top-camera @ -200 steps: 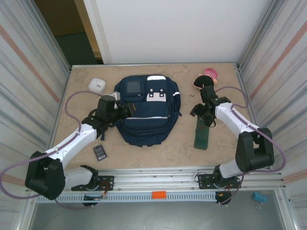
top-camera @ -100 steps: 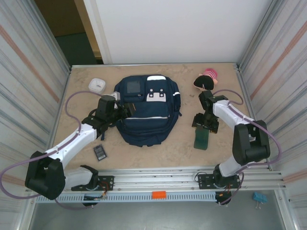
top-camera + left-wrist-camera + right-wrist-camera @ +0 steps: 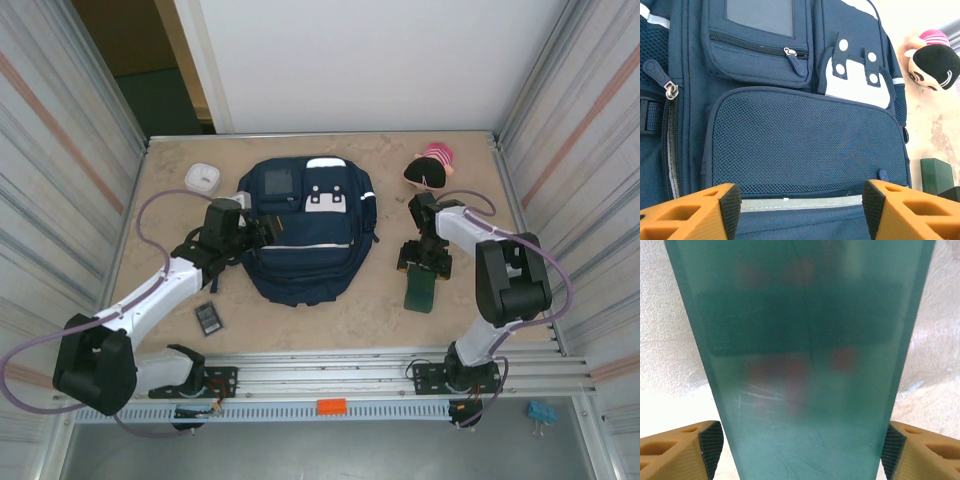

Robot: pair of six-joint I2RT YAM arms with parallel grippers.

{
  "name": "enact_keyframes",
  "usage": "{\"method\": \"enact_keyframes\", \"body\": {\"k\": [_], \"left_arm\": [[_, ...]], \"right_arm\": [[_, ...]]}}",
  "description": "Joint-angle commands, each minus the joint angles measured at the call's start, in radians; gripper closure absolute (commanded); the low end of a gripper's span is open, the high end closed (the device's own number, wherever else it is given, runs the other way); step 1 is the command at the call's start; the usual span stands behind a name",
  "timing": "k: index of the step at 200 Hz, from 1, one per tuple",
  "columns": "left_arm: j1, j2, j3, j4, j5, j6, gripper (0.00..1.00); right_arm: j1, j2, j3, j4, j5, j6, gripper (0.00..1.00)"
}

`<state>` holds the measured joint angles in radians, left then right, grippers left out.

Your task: Pack books, pencil case, and school supplies into a backpack

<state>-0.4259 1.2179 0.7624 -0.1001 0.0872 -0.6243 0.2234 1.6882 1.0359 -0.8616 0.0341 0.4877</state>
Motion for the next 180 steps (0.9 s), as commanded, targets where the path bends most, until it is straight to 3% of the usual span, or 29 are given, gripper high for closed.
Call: {"method": "enact_keyframes", "body": {"k": [1,89,154,180], "left_arm": [[-0.004,0.009,0.033,0.01,0.014,0.012,0.33],[-0.005,-0.006,0.013,0.003,0.013,0.02,0.33],[-0.007,-0.046,-0.001,-0.008,0.018,0.034,0.33],[-0.008,-0.075,0.002,-0.014,0.003,0.116,0.33]], "right_arm": [[0.007,0.026,-0.001,0.011,0.02,-0.019,0.19],[0.002,0.015,-0.057,0.095,-0.013,0.007,0.31],[-0.069,-0.374,-0.096,0.164,-0.147,0.101,0.38],[-0.118,-0.553,-0.189,0.327,-0.282,0.2,0.39]]}}
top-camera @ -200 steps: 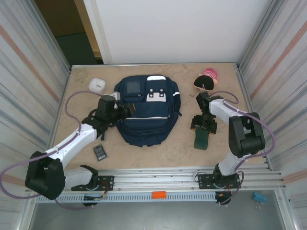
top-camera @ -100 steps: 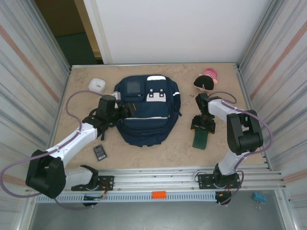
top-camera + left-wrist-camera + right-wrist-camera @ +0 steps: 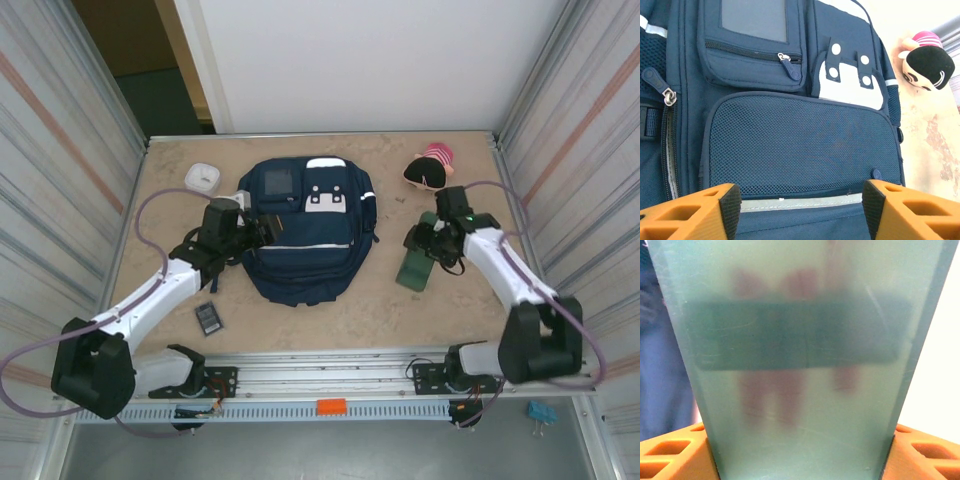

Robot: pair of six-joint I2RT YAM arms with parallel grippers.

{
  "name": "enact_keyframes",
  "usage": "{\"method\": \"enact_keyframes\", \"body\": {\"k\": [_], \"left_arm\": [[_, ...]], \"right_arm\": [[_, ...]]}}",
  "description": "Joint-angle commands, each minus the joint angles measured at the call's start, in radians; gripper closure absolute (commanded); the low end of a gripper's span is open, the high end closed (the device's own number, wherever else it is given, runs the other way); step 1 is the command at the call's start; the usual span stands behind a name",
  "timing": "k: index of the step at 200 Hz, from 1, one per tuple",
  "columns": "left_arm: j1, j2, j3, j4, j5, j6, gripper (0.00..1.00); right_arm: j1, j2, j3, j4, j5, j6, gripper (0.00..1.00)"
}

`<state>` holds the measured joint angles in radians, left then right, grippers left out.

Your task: Pack books, pencil case, and school supplies into a backpack

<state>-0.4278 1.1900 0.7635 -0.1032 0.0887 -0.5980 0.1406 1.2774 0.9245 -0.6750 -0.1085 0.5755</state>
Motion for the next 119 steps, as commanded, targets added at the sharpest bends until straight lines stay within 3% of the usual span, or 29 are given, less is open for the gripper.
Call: {"method": "enact_keyframes", "body": {"k": [1,42,68,98,119], "left_arm": [[-0.007,-0.048,0.002,-0.012,0.0,0.096,0.33],[-0.007,-0.063,0.041,-0.016,0.022,0.438,0.33],[-0.007,-0.026,0.089,-0.051,0.167,0.695,0.32],[-0.008,0.094,0.197,-0.206,0.344,0.973,0.3],[-0.007,0.214,0.285,-0.316,0.388,1.121,0.26]], "right_arm": [[-0.036,-0.15,-0.082,0.149,-0.144,0.118,0.39],[-0.036,-0.334,-0.242,0.384,-0.207,0.306,0.41],[-0.003,-0.346,-0.252,0.381,-0.19,0.316,0.41],[0.035,-0.326,-0.239,0.378,-0.171,0.312,0.41],[0.054,-0.304,-0.23,0.379,-0.159,0.312,0.42]]}}
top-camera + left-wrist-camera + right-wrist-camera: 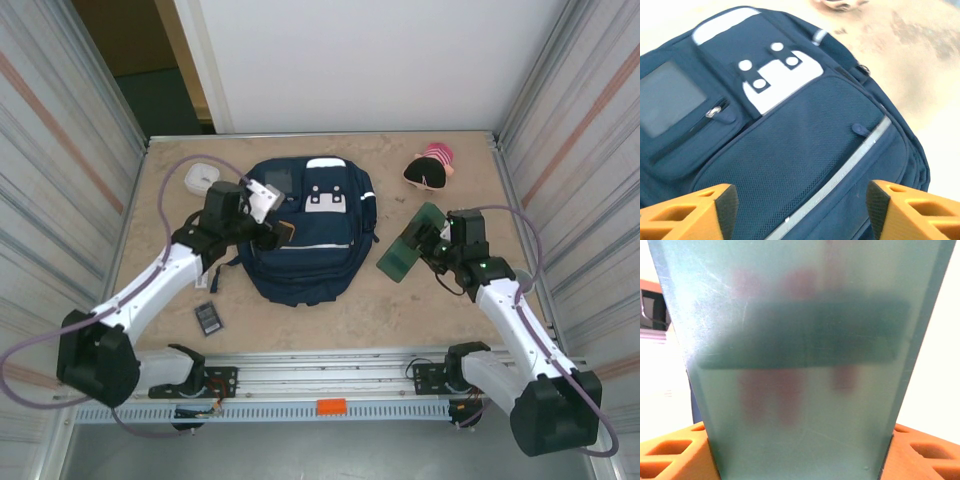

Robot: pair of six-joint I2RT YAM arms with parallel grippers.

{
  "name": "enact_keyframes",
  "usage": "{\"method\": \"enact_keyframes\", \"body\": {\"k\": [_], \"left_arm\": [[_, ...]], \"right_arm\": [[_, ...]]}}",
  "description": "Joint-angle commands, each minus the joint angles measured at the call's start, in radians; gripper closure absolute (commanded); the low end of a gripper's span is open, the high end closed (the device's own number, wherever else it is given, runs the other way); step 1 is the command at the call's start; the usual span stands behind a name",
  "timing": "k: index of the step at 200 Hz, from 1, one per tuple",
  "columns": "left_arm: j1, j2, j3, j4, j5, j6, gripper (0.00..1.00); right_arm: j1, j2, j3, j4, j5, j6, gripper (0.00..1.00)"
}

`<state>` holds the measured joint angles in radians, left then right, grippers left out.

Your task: Pack books, pencil case, and school supplies into a backpack

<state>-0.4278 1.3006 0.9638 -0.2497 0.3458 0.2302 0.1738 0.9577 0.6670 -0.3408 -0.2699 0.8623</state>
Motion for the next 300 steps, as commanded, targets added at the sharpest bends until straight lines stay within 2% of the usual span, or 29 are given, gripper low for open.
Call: {"method": "enact_keyframes", "body": {"k": [1,51,95,113,141,179,196,211,232,244,252,261,300], "left_arm": [[-0.008,0.108,0.089,-0.172,0.131,0.298,0.26],[-0.009,0.331,0.233,-0.207,0.109,0.428,0.22],[-0.048,0.433,0.319,-0.313,0.268,0.547,0.19],[-0.088,0.445,0.305,-0.318,0.282,0.597,0.18],[-0.132,0.474,0.284,-0.302,0.23,0.614,0.17],[-0.156,0.502,0.227,-0.158,0.012,0.576,0.16],[-0.157,0.505,0.21,-0.113,-0.04,0.571,0.16],[-0.157,0.499,0.203,-0.094,-0.061,0.56,0.28],[-0.159,0.442,0.204,-0.095,-0.032,0.521,0.59],[-0.16,0.391,0.209,-0.102,0.006,0.485,0.8],[-0.16,0.354,0.218,-0.101,0.027,0.442,0.89],[-0.161,0.311,0.234,-0.109,0.045,0.398,0.93],[-0.161,0.191,0.327,-0.119,0.057,0.183,1.0]], "right_arm": [[0.021,0.016,0.029,0.045,0.002,0.025,0.42],[0.05,0.027,0.035,0.022,0.033,0.024,0.42],[0.052,0.056,0.025,0.022,0.041,0.026,0.42],[0.052,0.077,0.029,0.03,0.036,0.025,0.42],[0.056,0.101,0.035,0.04,0.027,0.023,0.43],[0.062,0.108,0.029,0.042,0.026,0.022,0.43],[0.061,0.107,0.027,0.04,0.03,0.019,0.43],[0.061,0.103,0.026,0.036,0.033,0.015,0.43],[0.061,0.101,0.03,0.028,0.034,0.014,0.43],[0.061,0.096,0.035,0.019,0.036,0.006,0.43],[0.06,0.095,0.039,0.009,0.04,0.001,0.43],[0.059,0.092,0.045,-0.005,0.044,-0.005,0.44],[0.049,0.088,0.057,-0.015,-0.002,-0.002,0.44]]}}
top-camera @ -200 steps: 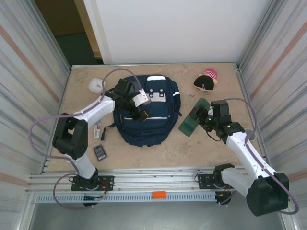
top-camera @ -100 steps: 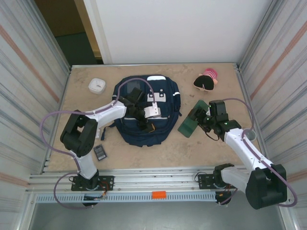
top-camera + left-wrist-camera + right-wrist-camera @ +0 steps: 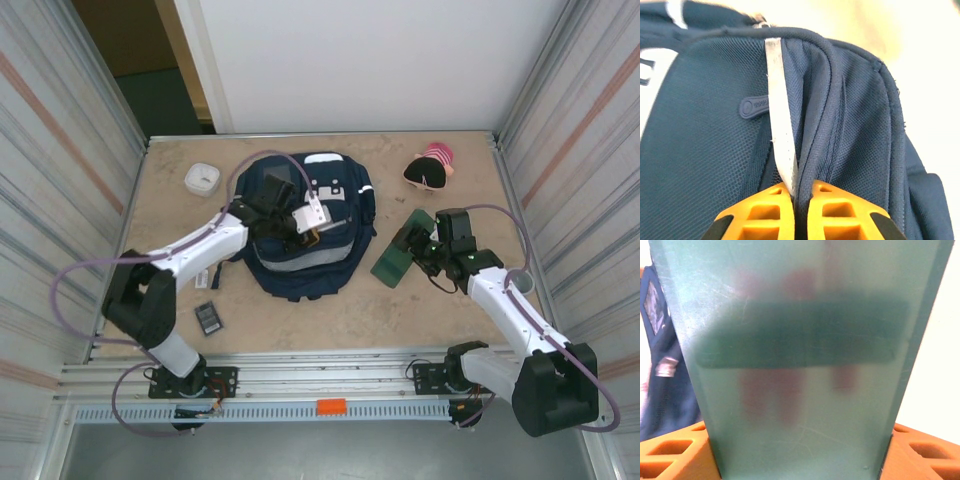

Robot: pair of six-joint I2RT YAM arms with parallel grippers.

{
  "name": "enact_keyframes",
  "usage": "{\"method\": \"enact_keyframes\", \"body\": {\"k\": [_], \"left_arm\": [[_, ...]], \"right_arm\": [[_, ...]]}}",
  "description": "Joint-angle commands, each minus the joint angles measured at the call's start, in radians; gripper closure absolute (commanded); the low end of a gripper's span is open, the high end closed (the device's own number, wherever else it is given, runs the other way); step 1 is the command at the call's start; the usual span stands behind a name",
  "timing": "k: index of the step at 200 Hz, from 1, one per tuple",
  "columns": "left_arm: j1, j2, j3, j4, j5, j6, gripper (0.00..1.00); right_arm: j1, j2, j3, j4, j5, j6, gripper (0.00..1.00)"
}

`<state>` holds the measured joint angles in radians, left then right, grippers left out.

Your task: Pack books, pencil case, and school supplies into a backpack

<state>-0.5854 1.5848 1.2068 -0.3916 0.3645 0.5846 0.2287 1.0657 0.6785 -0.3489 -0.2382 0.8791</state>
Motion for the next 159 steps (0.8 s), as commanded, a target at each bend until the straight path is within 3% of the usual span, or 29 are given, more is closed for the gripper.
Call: {"method": "enact_keyframes", "body": {"k": [1,48,97,119,159], "left_arm": [[-0.003,-0.093,0.086,0.023,0.039,-0.178,1.0],[-0.002,-0.108,0.152,0.108,0.073,-0.431,1.0],[-0.002,-0.069,0.185,0.171,0.085,-0.611,1.0],[-0.012,-0.068,0.182,0.219,0.116,-0.647,1.0],[-0.019,-0.062,0.188,0.244,0.122,-0.663,1.0]], "right_arm": [[-0.006,-0.019,0.045,-0.005,-0.037,-0.019,0.44],[-0.012,-0.045,0.086,-0.019,-0.222,0.02,0.43],[0.028,-0.069,0.119,-0.093,-0.46,0.103,0.42],[0.116,-0.069,0.11,-0.055,-0.459,0.169,0.42],[0.247,0.053,0.067,0.264,-0.381,0.391,0.42]]}}
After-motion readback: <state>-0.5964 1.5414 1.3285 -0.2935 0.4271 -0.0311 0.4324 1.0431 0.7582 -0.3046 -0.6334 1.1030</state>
